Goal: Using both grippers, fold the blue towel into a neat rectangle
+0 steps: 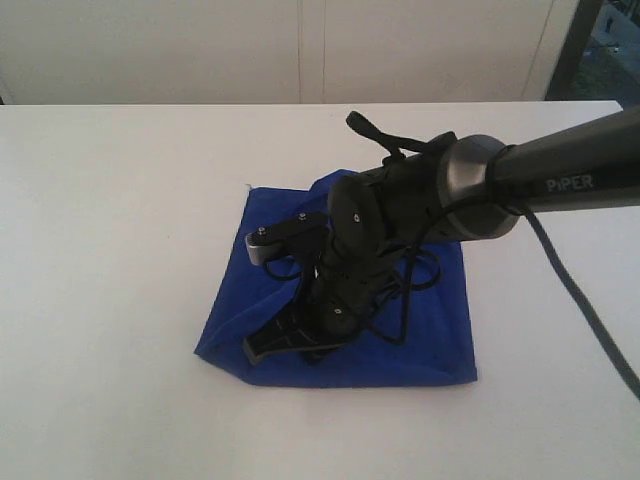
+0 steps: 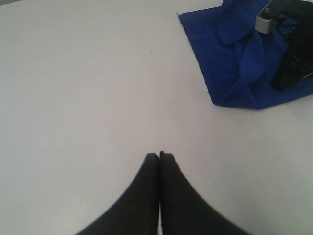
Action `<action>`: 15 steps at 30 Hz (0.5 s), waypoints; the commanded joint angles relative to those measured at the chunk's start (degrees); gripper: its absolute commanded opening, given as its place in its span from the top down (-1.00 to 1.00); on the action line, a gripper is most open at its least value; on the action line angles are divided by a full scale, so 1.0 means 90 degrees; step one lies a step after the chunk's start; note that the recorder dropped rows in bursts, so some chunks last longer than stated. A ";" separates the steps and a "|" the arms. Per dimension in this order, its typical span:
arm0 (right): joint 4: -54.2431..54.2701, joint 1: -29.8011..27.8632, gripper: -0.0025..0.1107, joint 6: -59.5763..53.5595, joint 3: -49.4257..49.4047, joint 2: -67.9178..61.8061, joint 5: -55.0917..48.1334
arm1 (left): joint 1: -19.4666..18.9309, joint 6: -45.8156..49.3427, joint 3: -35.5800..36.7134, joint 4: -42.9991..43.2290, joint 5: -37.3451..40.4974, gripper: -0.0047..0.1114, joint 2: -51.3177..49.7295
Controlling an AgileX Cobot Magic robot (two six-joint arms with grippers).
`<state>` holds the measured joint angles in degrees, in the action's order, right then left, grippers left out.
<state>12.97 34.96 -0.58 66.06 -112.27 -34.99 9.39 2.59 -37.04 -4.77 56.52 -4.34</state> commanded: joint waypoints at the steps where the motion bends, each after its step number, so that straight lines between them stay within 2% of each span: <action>1: 0.0043 0.0067 0.96 -0.0086 -0.0079 -0.0057 0.0058 | -0.0008 0.0027 0.0035 -0.0013 0.0036 0.92 0.0047; 11: -0.0249 0.0041 0.96 0.0065 -0.0079 0.0598 0.0025 | -0.0008 0.0027 0.0035 -0.0013 0.0036 0.92 0.0047; 15: -0.1571 0.0041 0.96 0.1026 -0.0092 0.0763 -0.0217 | -0.0008 0.0027 0.0035 -0.0013 0.0036 0.92 0.0047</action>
<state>5.60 35.57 3.69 65.58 -106.56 -35.32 9.39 2.59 -37.04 -4.77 56.52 -4.34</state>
